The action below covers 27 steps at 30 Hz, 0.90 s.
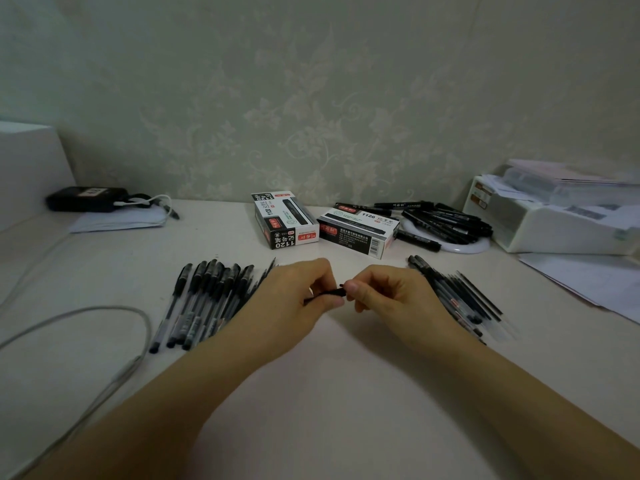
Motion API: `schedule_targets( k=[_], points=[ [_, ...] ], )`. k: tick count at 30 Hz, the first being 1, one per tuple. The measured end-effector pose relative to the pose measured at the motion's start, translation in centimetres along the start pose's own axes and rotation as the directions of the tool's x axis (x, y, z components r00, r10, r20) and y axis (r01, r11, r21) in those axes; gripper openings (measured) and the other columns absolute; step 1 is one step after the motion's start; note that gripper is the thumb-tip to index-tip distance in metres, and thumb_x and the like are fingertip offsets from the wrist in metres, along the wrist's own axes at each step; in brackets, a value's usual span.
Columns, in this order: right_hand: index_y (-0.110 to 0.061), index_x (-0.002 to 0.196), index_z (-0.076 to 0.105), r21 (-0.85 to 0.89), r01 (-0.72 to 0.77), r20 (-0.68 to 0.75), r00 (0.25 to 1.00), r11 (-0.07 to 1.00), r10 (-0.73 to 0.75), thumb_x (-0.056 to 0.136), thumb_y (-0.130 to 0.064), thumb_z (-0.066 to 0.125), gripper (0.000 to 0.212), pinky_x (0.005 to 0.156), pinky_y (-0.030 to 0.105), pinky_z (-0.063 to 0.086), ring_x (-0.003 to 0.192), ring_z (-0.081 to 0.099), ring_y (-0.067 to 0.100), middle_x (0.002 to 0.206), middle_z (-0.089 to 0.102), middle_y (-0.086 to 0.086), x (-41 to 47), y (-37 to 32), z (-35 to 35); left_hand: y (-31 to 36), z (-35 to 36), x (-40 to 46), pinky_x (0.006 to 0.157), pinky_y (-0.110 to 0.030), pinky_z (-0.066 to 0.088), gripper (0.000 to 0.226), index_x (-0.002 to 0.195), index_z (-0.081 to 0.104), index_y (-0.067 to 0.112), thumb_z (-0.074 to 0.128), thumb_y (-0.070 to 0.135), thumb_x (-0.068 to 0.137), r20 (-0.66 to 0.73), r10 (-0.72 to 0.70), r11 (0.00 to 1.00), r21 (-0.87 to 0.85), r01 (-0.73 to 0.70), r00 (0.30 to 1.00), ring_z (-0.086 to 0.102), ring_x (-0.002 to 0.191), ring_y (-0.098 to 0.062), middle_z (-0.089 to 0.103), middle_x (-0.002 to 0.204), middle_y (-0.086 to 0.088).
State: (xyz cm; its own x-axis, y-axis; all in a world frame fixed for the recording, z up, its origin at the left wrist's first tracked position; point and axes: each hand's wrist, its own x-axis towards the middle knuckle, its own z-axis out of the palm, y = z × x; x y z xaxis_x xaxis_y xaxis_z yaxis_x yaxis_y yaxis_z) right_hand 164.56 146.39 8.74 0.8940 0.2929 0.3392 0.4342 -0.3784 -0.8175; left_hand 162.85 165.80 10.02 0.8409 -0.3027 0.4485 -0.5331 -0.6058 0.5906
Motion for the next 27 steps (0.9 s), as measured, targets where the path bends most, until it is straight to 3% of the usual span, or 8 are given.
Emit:
schedule_targets(
  k=[5, 8, 10, 15, 18, 21, 23, 27],
  points=[
    [-0.028, 0.085, 0.075, 0.020, 0.006, -0.001, 1.000, 1.000, -0.006, 0.080, -0.052, 0.067, 0.026, 0.075, 0.051, 0.053, 0.076, 0.065, 0.031, 0.074, 0.072, -0.002, 0.04, 0.11, -0.08, -0.26, 0.01, -0.02, 0.062, -0.017, 0.048, 0.016, 0.084, 0.063, 0.026, 0.054, 0.033, 0.095, 0.091, -0.060, 0.998, 0.038, 0.056, 0.994, 0.062, 0.070, -0.003, 0.065, 0.071, 0.008],
    [-0.027, 0.088, 0.076, 0.058, -0.010, 0.028, 1.000, 0.998, 0.008, 0.082, -0.034, 0.075, 0.009, 0.075, 0.034, 0.056, 0.079, 0.069, 0.021, 0.081, 0.074, -0.002, 0.05, 0.62, -0.18, -0.52, 0.27, -0.08, 0.066, -0.022, 0.048, 0.018, 0.089, 0.063, 0.026, 0.049, 0.035, 0.097, 0.131, -0.074, 0.995, 0.081, 0.064, 0.989, 0.060, 0.072, -0.004, 0.064, 0.074, 0.009],
    [-0.027, 0.093, 0.076, 0.097, -0.014, 0.046, 0.999, 0.995, 0.009, 0.083, -0.021, 0.078, 0.011, 0.080, 0.027, 0.058, 0.084, 0.071, 0.017, 0.088, 0.075, -0.002, -0.01, 0.79, -0.15, -0.71, 0.39, -0.14, 0.066, -0.024, 0.048, 0.016, 0.091, 0.064, 0.026, 0.051, 0.035, 0.096, 0.128, -0.075, 0.995, 0.080, 0.065, 0.989, 0.058, 0.071, -0.005, 0.063, 0.074, 0.008],
    [-0.030, 0.089, 0.075, 0.087, -0.050, -0.006, 0.999, 0.995, 0.050, 0.081, -0.047, 0.070, 0.019, 0.076, 0.022, 0.055, 0.080, 0.070, 0.005, 0.084, 0.075, -0.006, 0.05, 0.53, -0.07, -0.78, 0.48, -0.11, 0.063, -0.016, 0.045, 0.014, 0.094, 0.064, 0.026, 0.054, 0.035, 0.095, 0.071, -0.036, 0.997, 0.063, 0.031, 0.997, 0.056, 0.071, 0.001, 0.060, 0.075, 0.015],
    [-0.023, 0.084, 0.075, 0.098, -0.085, 0.004, 0.996, 0.991, 0.085, 0.089, -0.036, 0.068, 0.015, 0.070, 0.018, 0.051, 0.071, 0.067, 0.005, 0.076, 0.074, -0.002, 0.08, 0.51, -0.17, -0.78, 0.65, -0.16, 0.063, -0.015, 0.043, 0.015, 0.094, 0.063, 0.026, 0.053, 0.037, 0.095, 0.081, -0.014, 0.997, 0.079, 0.008, 0.997, 0.055, 0.073, 0.002, 0.059, 0.077, 0.016],
    [-0.018, 0.091, 0.075, 0.142, -0.074, 0.024, 0.997, 0.987, 0.071, 0.089, -0.019, 0.072, 0.004, 0.071, 0.015, 0.051, 0.075, 0.068, 0.008, 0.081, 0.075, 0.000, 0.06, 0.55, -0.31, -0.80, 0.70, -0.16, 0.061, -0.014, 0.040, 0.015, 0.094, 0.063, 0.026, 0.053, 0.037, 0.095, 0.072, -0.003, 0.996, 0.088, -0.004, 0.997, 0.054, 0.072, 0.003, 0.058, 0.076, 0.017],
    [-0.020, 0.096, 0.073, 0.183, -0.076, 0.022, 0.997, 0.980, 0.073, 0.087, -0.014, 0.074, 0.011, 0.074, 0.018, 0.053, 0.081, 0.070, 0.012, 0.088, 0.075, 0.000, 0.07, 0.49, -0.17, -0.85, 0.62, -0.15, 0.060, -0.012, 0.038, 0.014, 0.093, 0.063, 0.026, 0.053, 0.036, 0.095, 0.056, -0.006, 0.996, 0.086, 0.001, 0.998, 0.054, 0.071, 0.004, 0.058, 0.075, 0.016],
    [-0.027, 0.098, 0.073, 0.152, -0.116, 0.014, 0.993, 0.982, 0.115, 0.082, -0.037, 0.073, 0.019, 0.074, 0.018, 0.055, 0.081, 0.070, 0.007, 0.089, 0.075, -0.005, 0.08, 0.33, 0.21, -0.88, 0.54, -0.19, 0.058, -0.012, 0.038, 0.013, 0.094, 0.063, 0.026, 0.054, 0.035, 0.095, 0.038, -0.002, 0.997, 0.074, -0.001, 0.999, 0.054, 0.069, 0.006, 0.059, 0.075, 0.015]
  ],
)
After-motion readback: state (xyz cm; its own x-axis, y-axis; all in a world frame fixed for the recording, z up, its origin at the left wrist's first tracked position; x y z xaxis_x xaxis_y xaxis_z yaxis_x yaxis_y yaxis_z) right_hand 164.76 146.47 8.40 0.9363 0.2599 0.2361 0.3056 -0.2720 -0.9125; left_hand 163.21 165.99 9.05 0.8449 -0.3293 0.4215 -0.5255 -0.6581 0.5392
